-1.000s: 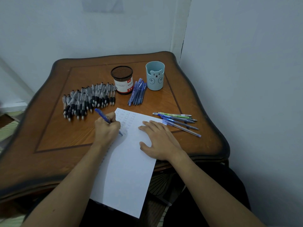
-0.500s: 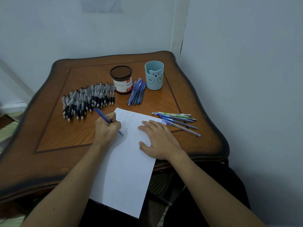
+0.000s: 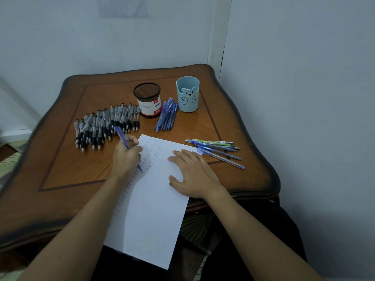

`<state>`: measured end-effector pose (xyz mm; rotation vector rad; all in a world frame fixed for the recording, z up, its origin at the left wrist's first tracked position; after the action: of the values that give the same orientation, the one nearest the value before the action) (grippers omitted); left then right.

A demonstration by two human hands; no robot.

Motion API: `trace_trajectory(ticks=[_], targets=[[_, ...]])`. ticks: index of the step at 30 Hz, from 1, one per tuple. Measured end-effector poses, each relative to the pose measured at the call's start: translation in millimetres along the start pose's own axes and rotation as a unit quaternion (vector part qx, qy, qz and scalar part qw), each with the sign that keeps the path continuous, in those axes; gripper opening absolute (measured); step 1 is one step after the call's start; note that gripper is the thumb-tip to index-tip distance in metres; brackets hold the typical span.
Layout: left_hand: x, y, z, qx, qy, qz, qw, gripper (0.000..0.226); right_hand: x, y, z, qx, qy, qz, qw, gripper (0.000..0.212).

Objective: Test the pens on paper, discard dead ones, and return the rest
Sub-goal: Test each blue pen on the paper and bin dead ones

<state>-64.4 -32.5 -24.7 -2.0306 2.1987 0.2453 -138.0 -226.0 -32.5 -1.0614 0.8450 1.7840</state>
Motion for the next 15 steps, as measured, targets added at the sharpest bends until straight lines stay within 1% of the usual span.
trace_trajectory(ticks=[1, 2, 4, 6, 10, 15], targets=[[1.8, -0.4, -1.2, 0.001, -0.019, 0.01, 1.0, 0.017, -0.2, 0.2, 0.0, 0.0, 0.0, 0.0, 1.0, 0.06], [2.8, -0.7, -2.1, 0.002, -0.039, 0.021, 0.999, 0.017, -0.4, 0.5, 0.3, 0.0, 0.0, 0.001, 1.0, 0.06], [3.3, -3.4, -3.3, -0.008, -0.069, 0.036, 0.997, 0.035, -0.7, 0.6, 0.6, 0.0, -0.001, 0.002, 1.0, 0.06], [3.8, -6.8, -3.4, -0.03, -0.089, 0.044, 0.995, 0.042, -0.3, 0.6, 0.2, -0.001, -0.001, 0.002, 1.0, 0.059], [8.5, -10.9, -2.7, -0.087, -0.073, 0.054, 0.992, 0.041, -0.1, 0.3, -0.3, -0.003, -0.007, -0.002, 1.0, 0.059], [19.3, -20.3, -11.3, -0.094, -0.097, 0.071, 0.988, 0.041, 0.6, -0.6, 0.0, -0.005, -0.003, 0.0, 1.0, 0.059]])
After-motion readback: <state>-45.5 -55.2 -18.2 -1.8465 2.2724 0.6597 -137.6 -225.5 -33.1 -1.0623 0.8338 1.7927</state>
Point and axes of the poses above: each hand's wrist, its own y-axis away from the middle knuckle, its own x-axis out of the palm, z = x × y, the point moved 6 cm from there along -y, towards the middle knuckle, and after that the axes turned 12 degrees about z, right-handed, at the moved point
